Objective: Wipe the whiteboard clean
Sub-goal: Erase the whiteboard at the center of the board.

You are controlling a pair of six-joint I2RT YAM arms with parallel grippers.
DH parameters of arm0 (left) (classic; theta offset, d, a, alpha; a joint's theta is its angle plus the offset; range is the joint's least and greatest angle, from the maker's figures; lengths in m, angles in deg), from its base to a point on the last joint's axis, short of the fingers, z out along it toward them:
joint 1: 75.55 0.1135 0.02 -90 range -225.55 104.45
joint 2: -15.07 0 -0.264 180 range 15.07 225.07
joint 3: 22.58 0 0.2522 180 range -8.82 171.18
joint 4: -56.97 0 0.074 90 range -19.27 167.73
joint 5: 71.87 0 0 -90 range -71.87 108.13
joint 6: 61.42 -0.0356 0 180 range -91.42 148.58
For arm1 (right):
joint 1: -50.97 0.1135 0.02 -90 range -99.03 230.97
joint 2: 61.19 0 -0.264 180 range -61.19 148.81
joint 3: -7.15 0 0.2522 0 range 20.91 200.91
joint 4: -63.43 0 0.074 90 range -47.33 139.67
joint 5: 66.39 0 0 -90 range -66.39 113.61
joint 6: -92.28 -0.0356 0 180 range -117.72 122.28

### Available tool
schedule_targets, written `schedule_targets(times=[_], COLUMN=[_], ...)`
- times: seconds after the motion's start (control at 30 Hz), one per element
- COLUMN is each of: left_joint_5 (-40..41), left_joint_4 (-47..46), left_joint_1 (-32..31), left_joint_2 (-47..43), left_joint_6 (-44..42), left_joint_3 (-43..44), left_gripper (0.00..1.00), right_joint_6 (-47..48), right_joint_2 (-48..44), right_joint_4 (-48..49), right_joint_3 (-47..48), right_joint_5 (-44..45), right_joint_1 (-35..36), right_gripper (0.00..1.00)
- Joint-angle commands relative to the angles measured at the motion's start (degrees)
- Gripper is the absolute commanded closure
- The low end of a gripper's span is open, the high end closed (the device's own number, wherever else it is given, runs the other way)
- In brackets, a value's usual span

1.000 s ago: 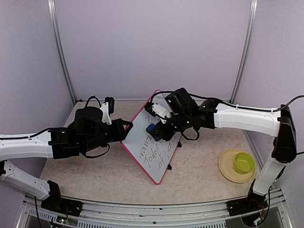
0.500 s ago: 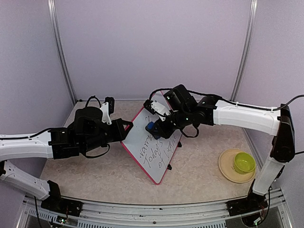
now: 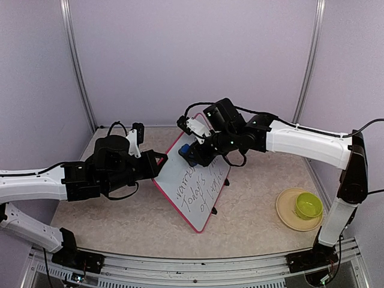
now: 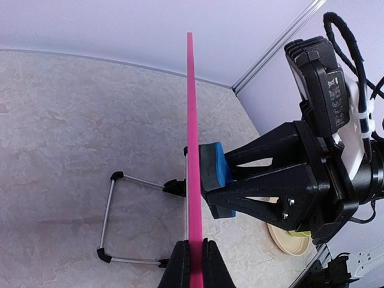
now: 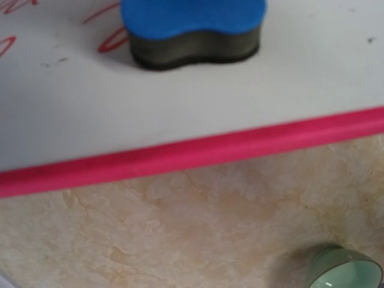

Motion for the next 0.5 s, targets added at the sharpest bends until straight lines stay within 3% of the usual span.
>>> schedule_targets(times=[0.0,0.47], left_joint_5=[-4.69,-4.82], left_joint_4=[-0.72,-0.85], left_joint_1=[-1.43,-1.43], left_joint_2=[-0.45,-0.61], left_joint_6=[-0.77,-0.72], left_joint_3=[-0.72,-0.72], left_gripper=[1.0,1.0], right_joint_6=[-0.41,-1.34], right_joint_2=[0.11,-4.43], right_joint_4=[2.74,4.52], right_joint_3=[-4.1,-12.6], right_joint_5=[0.02,-0.36], right_joint_1=[-0.32,-0.33], right_gripper=[1.0,1.0])
